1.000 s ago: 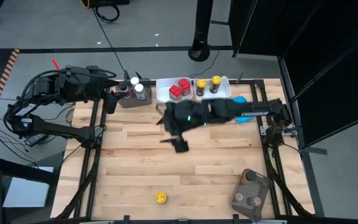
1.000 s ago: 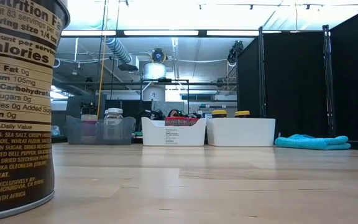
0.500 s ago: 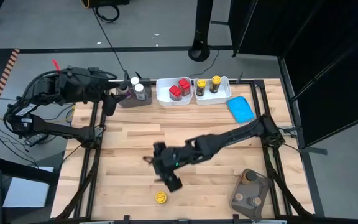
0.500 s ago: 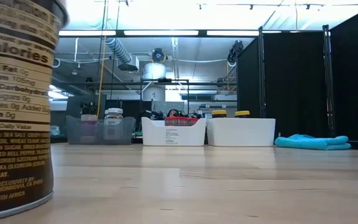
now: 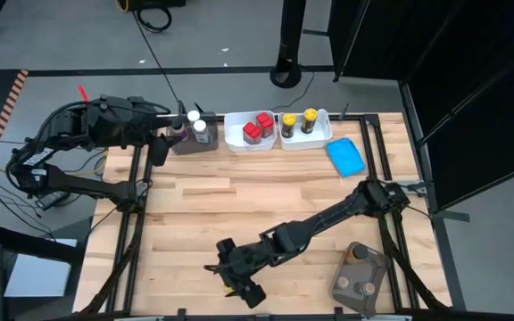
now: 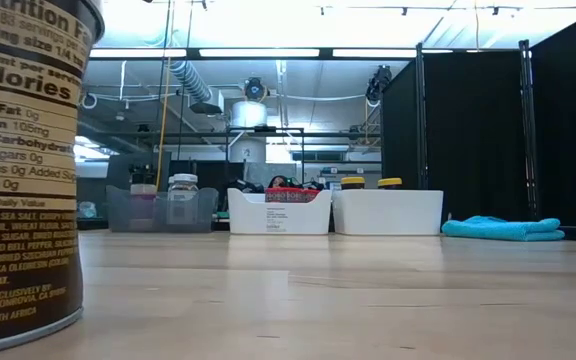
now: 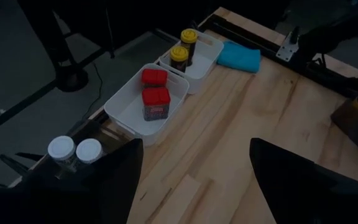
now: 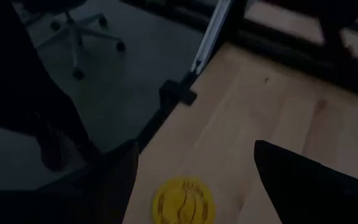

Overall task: Sort spices by type
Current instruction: Put the yellow seasoning bottle into the right white bin

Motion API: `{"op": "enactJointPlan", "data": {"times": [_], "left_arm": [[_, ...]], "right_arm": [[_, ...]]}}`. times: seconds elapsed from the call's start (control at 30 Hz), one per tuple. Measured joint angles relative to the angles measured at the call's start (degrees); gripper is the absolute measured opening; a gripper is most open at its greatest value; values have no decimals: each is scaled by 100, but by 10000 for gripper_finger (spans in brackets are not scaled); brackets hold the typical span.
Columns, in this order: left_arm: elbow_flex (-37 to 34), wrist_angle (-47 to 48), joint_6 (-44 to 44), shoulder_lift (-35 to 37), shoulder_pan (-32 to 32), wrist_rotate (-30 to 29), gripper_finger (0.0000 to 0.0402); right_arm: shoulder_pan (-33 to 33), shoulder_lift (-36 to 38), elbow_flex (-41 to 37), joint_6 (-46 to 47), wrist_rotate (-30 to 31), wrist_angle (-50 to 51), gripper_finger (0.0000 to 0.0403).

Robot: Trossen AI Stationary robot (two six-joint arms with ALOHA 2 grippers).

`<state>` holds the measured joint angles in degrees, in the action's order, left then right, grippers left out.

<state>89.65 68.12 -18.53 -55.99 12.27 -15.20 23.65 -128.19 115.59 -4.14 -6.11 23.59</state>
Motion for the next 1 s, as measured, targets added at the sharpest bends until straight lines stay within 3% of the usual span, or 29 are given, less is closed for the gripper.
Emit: {"op": "enactJointPlan", "data": {"times": [0.27, 1.0], "left_arm": [[0, 270, -14, -6, -2, 0, 301], [0, 256, -27, -11, -2, 42, 301]], "right_arm": [[40, -454, 2, 201, 52, -387, 323], [36, -489, 2, 548, 321, 466, 313]]}}
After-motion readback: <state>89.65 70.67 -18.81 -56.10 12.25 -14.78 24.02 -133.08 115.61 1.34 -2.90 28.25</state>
